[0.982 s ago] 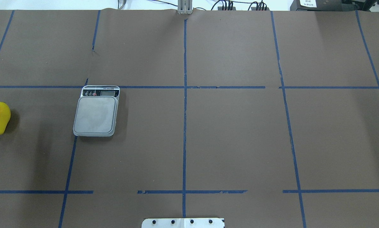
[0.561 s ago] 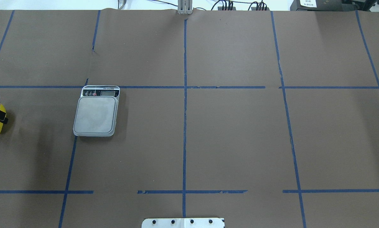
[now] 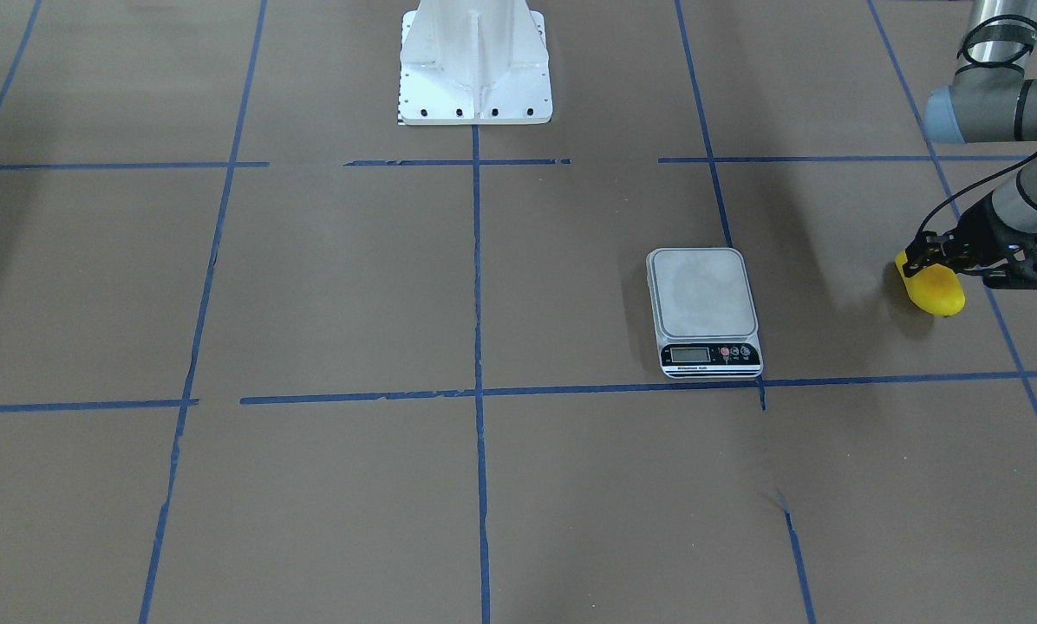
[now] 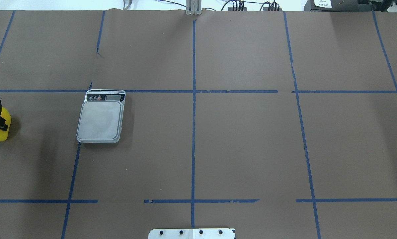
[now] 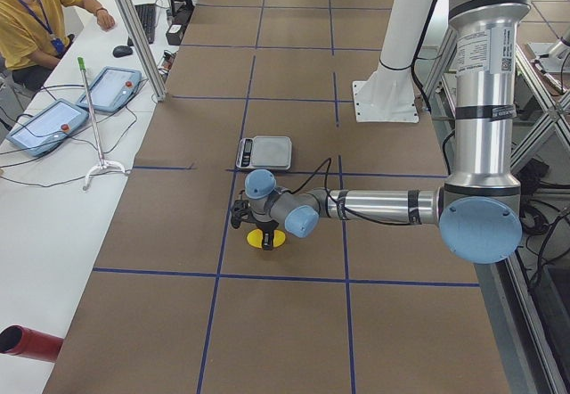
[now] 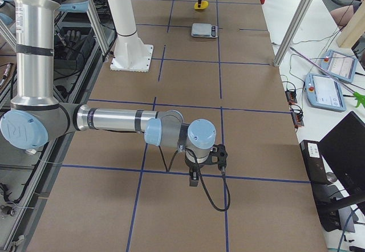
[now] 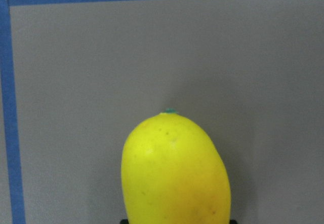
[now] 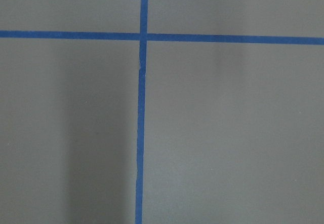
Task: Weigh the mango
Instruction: 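Reach the left gripper down to the yellow mango and grasp it, then lift the mango with the left gripper and carry it over the scale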
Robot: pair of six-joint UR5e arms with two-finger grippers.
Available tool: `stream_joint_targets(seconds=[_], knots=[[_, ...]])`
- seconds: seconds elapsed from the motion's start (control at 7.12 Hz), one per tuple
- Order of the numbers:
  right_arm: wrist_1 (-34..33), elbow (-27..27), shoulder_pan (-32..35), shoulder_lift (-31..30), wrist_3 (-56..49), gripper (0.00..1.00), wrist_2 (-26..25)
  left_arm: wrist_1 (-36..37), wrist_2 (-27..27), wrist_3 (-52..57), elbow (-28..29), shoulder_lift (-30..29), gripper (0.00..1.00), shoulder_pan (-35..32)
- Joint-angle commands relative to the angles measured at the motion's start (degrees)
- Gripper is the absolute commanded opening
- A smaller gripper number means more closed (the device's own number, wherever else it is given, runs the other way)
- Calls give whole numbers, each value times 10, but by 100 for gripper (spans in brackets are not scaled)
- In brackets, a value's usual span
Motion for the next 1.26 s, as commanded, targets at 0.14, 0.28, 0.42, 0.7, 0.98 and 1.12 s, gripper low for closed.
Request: stream_joint_targets(seconds=[0.14,0.28,0.42,0.7,0.98,1.12], knots=[[0,0,0,-1,0,100,0,42,-25,-128,-115,-41,0,0],[0,0,0,-1,0,100,0,43,-27,-219,-113,-90,0,7],[0,0,0,0,0,100,0,43,-26,-307,-112,-132,0,58],[0,0,0,0,0,100,0,56,-19,-388,-93,-190,0,138],[0,0,0,0,0,100,0,63,2,-388,-81,-200,0,150],[0,0,0,0,0,100,0,63,2,-388,-83,-195,0,150]])
